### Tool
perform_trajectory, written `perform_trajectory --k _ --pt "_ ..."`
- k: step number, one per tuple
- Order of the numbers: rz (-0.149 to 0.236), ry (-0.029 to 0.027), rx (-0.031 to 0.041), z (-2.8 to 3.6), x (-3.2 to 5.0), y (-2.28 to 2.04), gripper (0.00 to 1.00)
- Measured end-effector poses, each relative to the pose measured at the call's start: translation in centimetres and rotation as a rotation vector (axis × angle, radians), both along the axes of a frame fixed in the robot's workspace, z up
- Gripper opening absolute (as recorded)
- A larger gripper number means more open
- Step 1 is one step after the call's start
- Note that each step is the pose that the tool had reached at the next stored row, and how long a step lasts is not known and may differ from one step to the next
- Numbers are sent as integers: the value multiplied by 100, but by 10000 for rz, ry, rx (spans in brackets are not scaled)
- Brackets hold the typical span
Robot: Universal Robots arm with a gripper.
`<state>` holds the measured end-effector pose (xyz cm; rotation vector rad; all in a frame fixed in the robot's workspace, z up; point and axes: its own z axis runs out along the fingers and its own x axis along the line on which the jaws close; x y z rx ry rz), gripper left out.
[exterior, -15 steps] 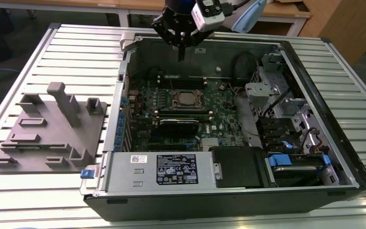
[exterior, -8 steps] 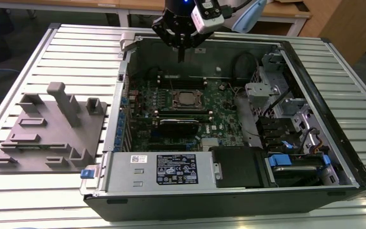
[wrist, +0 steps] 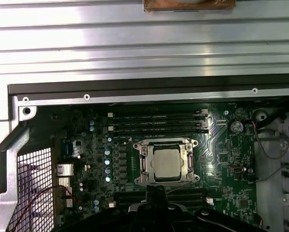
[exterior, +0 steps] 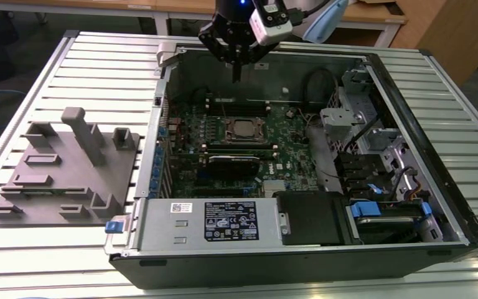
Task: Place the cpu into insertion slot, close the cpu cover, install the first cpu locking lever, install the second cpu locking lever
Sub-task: 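Close the cpu cover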
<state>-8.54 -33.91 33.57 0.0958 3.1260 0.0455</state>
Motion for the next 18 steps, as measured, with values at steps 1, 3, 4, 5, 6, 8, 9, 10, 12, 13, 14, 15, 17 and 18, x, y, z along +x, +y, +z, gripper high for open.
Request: perform_trajectory --k 1,3,4,5,6,8,9,10,12,13,14,15,17,18 --pt "0 0 0 -6 0 0 10" --pt "0 0 -1 -17 0 0 10" --pt "0 1 -1 -21 0 0 10" --pt "0 1 -1 -25 0 0 10" --pt "0 1 -2 -28 0 0 10" --pt "-1 0 0 -34 0 0 10" --pt "-2 1 -1 -37 -1 0 10" --pt "-1 0 0 -41 0 0 10" --pt "-1 1 -2 -45 0 0 10" --pt "0 0 0 -47 0 0 10" --pt "0 0 -1 -47 0 0 10" --pt "0 0 -1 -47 0 0 10" --pt "0 0 0 -51 0 0 10" --pt "0 0 0 -53 0 0 10"
